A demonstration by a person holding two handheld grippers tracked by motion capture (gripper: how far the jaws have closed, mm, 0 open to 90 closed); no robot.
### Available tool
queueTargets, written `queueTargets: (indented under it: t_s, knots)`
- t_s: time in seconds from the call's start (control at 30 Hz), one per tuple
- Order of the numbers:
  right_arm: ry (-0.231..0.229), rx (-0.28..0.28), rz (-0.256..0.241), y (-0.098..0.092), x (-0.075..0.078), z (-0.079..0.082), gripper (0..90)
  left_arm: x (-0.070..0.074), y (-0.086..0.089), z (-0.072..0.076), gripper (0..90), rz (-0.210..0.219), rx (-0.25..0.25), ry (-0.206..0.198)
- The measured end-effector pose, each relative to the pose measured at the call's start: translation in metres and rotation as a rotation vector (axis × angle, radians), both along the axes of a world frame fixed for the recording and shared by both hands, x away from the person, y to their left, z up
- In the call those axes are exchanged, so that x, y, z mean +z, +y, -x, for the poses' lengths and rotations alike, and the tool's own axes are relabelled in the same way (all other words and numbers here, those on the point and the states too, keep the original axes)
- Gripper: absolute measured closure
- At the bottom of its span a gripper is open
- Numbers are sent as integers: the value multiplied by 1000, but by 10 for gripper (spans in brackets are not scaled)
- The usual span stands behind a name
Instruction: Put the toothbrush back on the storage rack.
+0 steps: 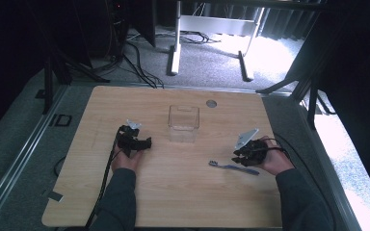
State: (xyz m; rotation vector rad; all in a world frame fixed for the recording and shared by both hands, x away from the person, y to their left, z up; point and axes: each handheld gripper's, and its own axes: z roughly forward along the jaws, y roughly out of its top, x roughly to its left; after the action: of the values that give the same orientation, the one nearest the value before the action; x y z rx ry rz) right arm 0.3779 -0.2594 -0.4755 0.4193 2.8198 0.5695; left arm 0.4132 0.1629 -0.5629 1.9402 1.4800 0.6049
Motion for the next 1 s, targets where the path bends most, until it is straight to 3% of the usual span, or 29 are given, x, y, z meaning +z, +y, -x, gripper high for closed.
queueTargets:
  t_s: [1.0]
  knots:
    - [24, 41, 33, 11, 1, -1, 688, 0, 0, 0, 148, -1, -2, -1]
